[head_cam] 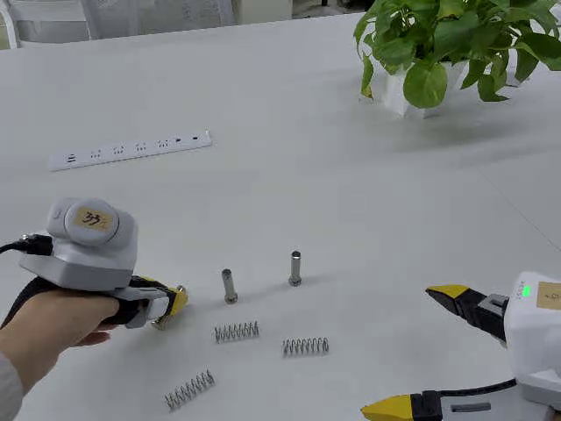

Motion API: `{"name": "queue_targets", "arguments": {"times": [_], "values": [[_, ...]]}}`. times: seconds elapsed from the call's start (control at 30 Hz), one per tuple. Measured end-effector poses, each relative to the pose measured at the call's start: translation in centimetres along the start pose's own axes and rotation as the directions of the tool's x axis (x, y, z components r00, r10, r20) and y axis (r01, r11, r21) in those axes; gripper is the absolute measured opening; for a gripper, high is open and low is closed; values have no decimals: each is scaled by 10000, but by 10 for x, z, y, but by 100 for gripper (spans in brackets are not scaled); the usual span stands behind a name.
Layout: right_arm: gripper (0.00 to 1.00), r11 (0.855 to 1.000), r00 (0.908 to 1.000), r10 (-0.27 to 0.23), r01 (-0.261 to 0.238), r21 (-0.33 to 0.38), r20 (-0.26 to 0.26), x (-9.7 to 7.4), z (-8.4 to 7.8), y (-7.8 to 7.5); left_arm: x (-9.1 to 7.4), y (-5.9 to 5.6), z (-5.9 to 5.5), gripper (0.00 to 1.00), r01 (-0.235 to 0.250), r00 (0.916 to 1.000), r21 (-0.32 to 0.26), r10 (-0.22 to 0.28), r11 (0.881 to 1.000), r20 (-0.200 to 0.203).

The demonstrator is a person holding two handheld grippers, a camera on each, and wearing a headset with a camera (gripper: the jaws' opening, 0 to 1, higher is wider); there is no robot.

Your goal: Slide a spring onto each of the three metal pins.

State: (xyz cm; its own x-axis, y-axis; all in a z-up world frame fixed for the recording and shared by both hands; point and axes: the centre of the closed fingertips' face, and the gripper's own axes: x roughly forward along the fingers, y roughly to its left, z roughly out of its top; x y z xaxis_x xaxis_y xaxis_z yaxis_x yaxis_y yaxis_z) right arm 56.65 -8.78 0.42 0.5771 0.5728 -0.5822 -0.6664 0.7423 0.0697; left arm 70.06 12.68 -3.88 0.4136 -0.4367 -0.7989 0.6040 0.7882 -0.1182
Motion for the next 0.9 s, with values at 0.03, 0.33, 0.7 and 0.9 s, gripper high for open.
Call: {"name": "queue_targets", "arguments": {"times": [0.03, 0.33, 0.7, 0.9], "values": [[99, 10000, 10000, -9, 9, -9, -2, 0, 0, 0, 0, 0, 0, 13, -29, 10000, 20, 29, 10000, -40], [99, 10000, 10000, -8, 8, -92, -89, 1, -3, -1, 5, 2, -2, 9, -362, 9978, 328, 379, 9988, -537], [99, 9996, 9995, 154, -160, -219, -272, 4, -6, 2, 7, 6, -4, 5, -718, 9880, 573, 789, 9958, -1328], [99, 9990, 9989, 185, -202, -387, -423, 4, -9, 5, 6, 6, -5, 5, -902, 9860, 689, 988, 9935, -1340]]}}
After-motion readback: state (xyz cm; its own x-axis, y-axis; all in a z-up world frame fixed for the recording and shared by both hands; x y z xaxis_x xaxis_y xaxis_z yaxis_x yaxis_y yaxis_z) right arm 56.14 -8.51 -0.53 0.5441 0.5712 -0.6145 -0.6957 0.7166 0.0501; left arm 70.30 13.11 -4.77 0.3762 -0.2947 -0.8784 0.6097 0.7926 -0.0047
